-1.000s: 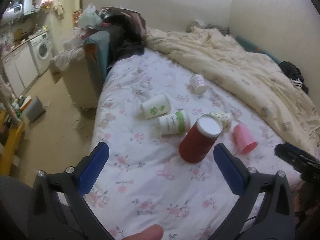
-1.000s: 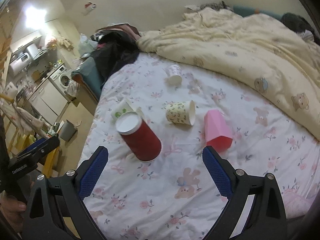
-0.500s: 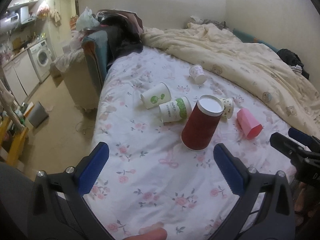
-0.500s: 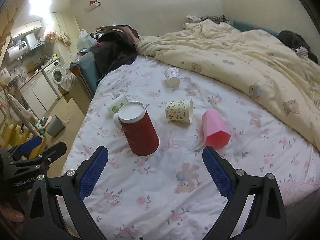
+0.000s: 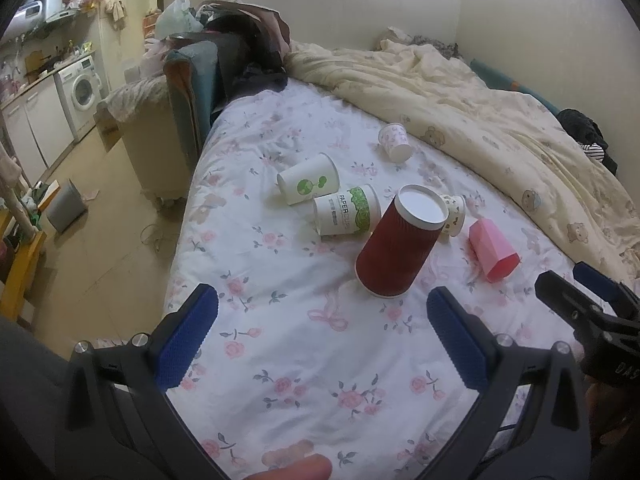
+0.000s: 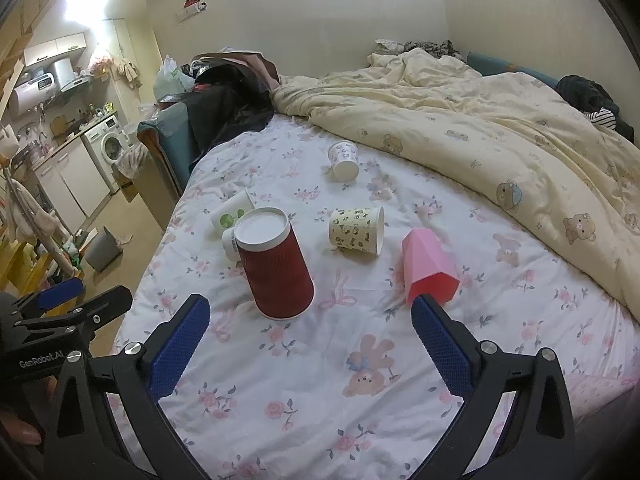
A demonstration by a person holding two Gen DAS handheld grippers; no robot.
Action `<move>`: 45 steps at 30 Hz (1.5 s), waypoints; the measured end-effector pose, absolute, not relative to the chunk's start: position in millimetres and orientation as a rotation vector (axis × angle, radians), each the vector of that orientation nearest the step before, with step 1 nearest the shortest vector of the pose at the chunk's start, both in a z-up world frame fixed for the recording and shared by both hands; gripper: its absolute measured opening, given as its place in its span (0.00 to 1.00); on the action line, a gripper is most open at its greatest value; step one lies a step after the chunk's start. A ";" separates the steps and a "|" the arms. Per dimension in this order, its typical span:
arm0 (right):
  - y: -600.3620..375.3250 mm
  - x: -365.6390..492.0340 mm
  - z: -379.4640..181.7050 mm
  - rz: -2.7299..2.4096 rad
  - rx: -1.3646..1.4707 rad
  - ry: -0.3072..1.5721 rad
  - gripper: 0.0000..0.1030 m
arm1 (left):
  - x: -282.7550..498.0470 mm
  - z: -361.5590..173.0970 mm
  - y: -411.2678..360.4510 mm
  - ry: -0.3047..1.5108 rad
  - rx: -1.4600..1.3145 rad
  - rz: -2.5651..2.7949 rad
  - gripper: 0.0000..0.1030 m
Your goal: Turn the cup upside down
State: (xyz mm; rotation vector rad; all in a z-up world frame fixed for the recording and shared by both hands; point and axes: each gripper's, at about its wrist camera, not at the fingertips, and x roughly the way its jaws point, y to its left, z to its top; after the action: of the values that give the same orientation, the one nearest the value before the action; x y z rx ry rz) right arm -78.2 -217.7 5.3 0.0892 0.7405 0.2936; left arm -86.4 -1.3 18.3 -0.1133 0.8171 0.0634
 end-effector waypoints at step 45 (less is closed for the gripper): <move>-221.8 -76.1 2.5 0.290 0.104 0.753 1.00 | -85.0 15.4 -1.5 0.823 -0.113 0.062 1.00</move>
State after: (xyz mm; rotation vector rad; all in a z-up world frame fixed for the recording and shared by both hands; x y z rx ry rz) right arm -76.1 -221.8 2.5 0.1042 0.7527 0.2901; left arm -85.0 -1.5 15.4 -0.1132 0.8235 0.0619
